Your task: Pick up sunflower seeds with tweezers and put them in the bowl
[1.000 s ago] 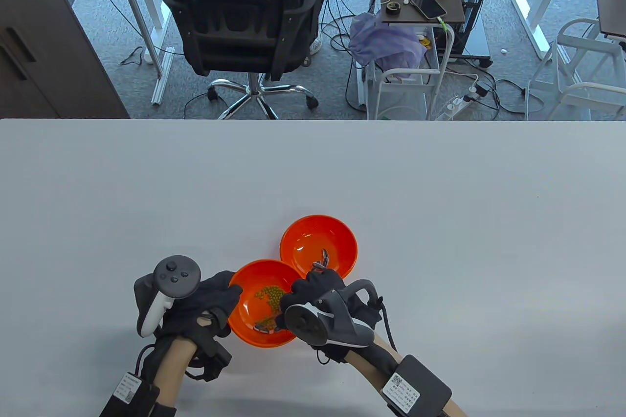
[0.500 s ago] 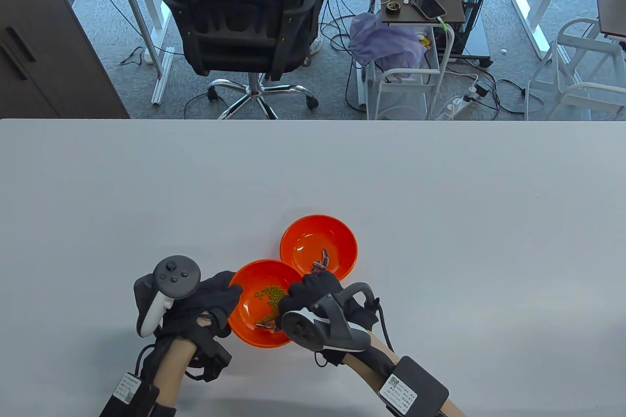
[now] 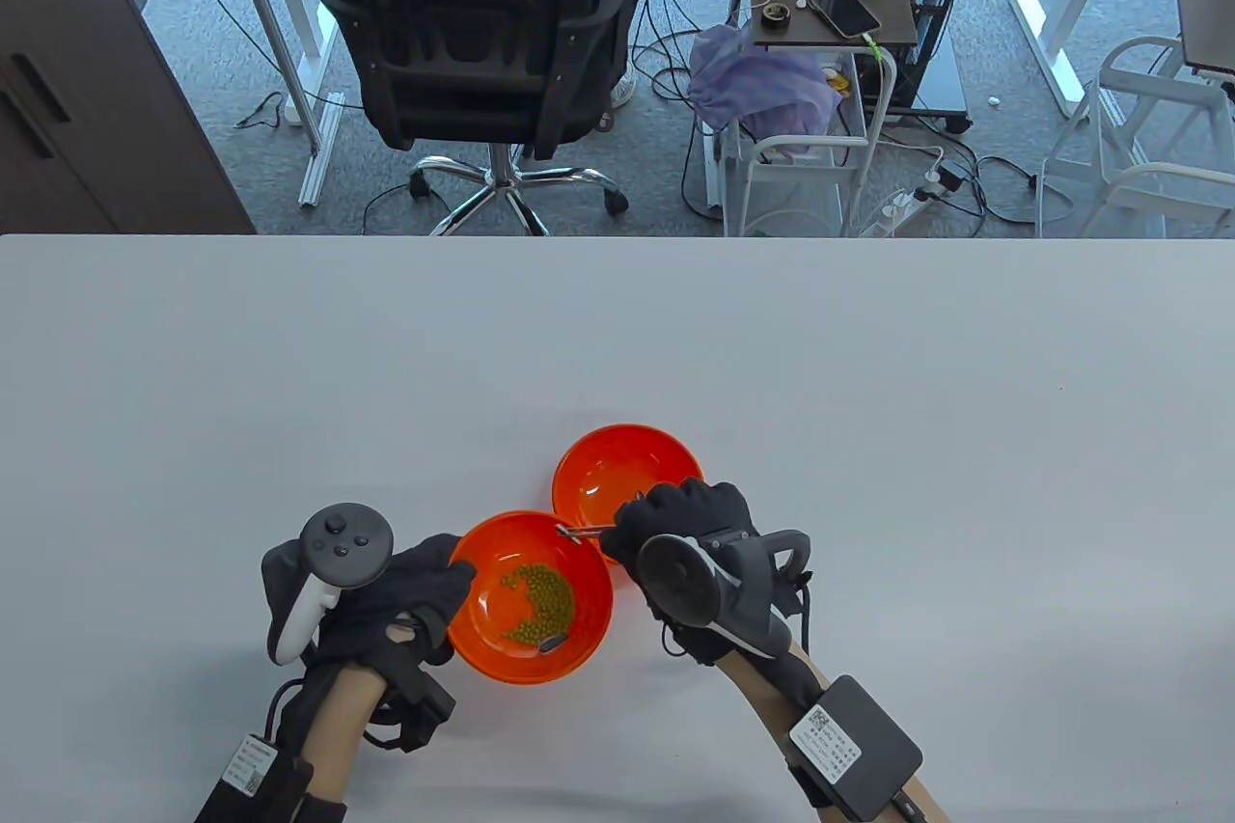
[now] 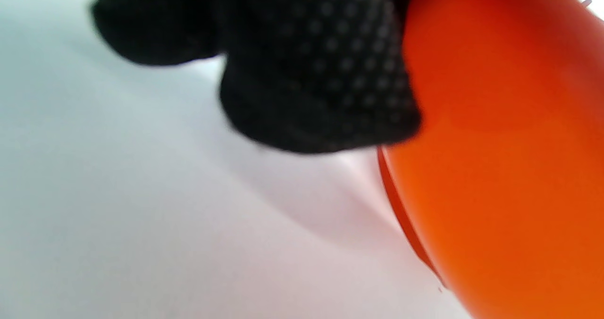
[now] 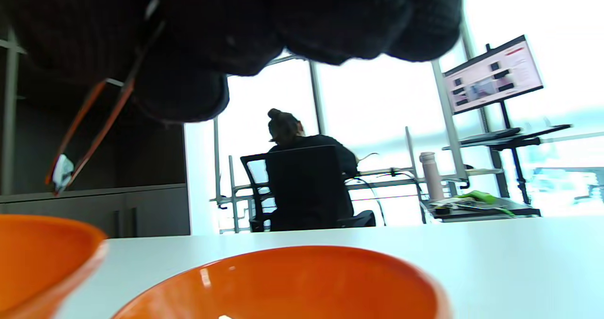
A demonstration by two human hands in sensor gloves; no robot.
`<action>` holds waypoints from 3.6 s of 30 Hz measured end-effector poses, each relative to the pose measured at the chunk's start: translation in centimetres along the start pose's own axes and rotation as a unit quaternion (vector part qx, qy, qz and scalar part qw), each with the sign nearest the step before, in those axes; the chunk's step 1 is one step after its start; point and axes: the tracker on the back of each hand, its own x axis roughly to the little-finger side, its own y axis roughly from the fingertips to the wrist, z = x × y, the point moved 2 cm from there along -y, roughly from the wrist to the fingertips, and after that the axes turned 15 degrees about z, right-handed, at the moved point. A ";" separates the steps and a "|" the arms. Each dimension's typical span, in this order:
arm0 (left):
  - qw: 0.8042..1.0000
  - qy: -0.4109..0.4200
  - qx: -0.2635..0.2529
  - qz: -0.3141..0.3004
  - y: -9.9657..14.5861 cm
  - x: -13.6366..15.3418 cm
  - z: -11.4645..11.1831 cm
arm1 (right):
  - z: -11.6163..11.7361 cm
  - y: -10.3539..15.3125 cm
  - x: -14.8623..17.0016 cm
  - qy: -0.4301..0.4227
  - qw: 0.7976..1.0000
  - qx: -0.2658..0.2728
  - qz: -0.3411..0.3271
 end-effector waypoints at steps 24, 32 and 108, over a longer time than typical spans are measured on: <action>1.000 -0.006 0.004 -0.001 -0.2 0.0 -0.2 | 3.4 -2.0 4.7 0.122 0.989 -0.031 0.078; 1.000 -0.004 0.003 -0.001 -0.2 0.1 -0.1 | 3.2 -2.1 4.7 0.124 0.989 -0.027 0.081; 1.000 0.011 0.002 0.005 -0.4 0.8 0.7 | 1.3 -1.7 2.6 0.032 0.999 -0.038 -0.004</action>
